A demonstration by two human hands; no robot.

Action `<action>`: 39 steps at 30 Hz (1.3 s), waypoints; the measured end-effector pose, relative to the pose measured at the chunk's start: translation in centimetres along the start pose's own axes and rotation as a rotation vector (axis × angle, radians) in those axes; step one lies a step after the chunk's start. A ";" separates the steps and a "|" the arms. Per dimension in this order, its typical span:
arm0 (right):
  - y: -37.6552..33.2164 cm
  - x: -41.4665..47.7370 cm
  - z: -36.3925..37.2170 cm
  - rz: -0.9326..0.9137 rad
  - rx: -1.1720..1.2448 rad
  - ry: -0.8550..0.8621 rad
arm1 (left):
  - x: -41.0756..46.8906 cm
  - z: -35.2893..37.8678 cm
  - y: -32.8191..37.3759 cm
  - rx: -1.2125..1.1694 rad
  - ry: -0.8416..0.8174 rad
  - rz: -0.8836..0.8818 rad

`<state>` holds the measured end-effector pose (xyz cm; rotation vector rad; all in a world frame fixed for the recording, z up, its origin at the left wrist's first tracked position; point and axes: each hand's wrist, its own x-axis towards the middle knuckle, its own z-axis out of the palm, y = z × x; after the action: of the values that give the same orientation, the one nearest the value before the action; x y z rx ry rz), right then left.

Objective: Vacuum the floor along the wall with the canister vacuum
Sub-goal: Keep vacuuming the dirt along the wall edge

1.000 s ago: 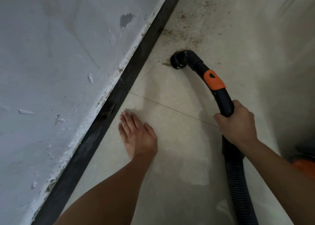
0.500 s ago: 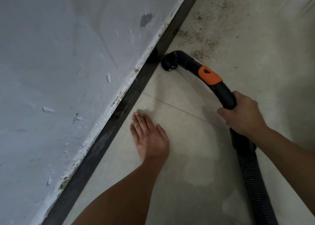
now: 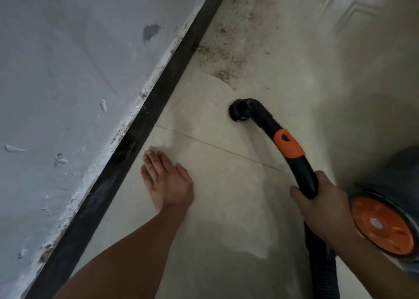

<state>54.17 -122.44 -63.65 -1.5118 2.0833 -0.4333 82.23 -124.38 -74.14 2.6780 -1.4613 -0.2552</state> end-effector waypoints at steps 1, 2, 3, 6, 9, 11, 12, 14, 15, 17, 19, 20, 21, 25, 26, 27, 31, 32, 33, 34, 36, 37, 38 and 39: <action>0.0 -0.6 0.1 -0.020 0.005 -0.011 | 0.0 0.0 0.0 -0.003 -0.004 -0.002; 0.2 -1.1 0.0 -0.032 0.004 -0.020 | -0.1 0.0 0.0 -0.007 -0.002 -0.001; 0.8 -1.6 -0.1 -0.031 0.000 -0.029 | -0.1 0.0 0.0 -0.011 0.001 0.004; 3.4 -3.7 -0.9 0.048 0.004 -0.036 | -0.1 -0.1 0.0 -0.015 0.008 0.019; 6.6 -6.5 -1.9 0.130 0.033 -0.009 | -0.3 -0.3 0.0 -0.013 0.016 0.030; 8.4 -8.3 -2.5 0.175 0.029 0.025 | -0.3 -0.3 0.0 -0.019 0.028 0.036; 9.2 -9.2 -2.7 0.194 0.021 0.045 | -0.2 -0.2 0.0 -0.023 0.035 0.037; 10.7 -10.6 -2.9 0.223 0.001 0.090 | -0.3 0.0 0.0 -0.029 0.049 0.037; 11.4 -11.2 -3.0 0.239 -0.005 0.116 | -0.3 0.1 0.0 -0.033 0.055 0.035; 12.3 -11.9 -3.0 0.279 0.002 0.168 | -0.5 0.1 0.0 -0.041 0.063 0.038; 12.4 -11.5 -2.7 0.293 0.007 0.224 | -0.6 0.1 0.0 -0.044 0.070 0.044; 12.0 -11.0 -2.4 0.268 -0.007 0.252 | -0.6 0.1 0.1 -0.043 0.073 0.046; 11.4 -10.3 -2.0 0.231 -0.028 0.269 | -0.6 0.1 0.1 -0.042 0.074 0.047; 7.7 -7.1 0.1 0.127 -0.006 0.202 | -0.7 -0.1 0.1 -0.047 0.068 0.039; 7.1 -6.3 0.4 0.107 -0.002 0.190 | -0.7 -0.1 0.1 -0.045 0.066 0.036; 6.7 -5.6 0.5 0.093 -0.003 0.188 | -0.8 -0.1 0.1 -0.044 0.064 0.037; 5.3 -1.9 0.4 0.088 0.000 0.251 | -0.7 -0.2 0.2 -0.042 0.068 0.038; 4.5 -1.1 0.6 0.090 0.006 0.246 | -0.7 -0.2 0.2 -0.045 0.066 0.035; 3.6 -0.3 0.8 0.087 0.022 0.227 | -0.7 -0.2 0.2 -0.046 0.063 0.037; 2.7 0.3 1.1 0.072 0.048 0.195 | -0.6 -0.2 0.2 -0.045 0.060 0.039; 1.2 0.8 1.6 0.024 0.083 0.117 | -0.6 -0.2 0.1 -0.045 0.051 0.037; 0.8 0.7 1.6 0.003 0.081 0.083 | -0.6 -0.2 0.1 -0.042 0.049 0.036; 0.8 0.4 1.6 -0.010 0.066 0.061 | -0.5 -0.2 0.1 -0.037 0.049 0.037; 1.2 0.1 1.5 -0.013 0.040 0.059 | -0.5 -0.2 0.1 -0.035 0.048 0.041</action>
<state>54.13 -122.05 -65.55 -1.5079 2.0977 -0.5266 81.94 -123.97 -73.93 2.6049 -1.4812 -0.2099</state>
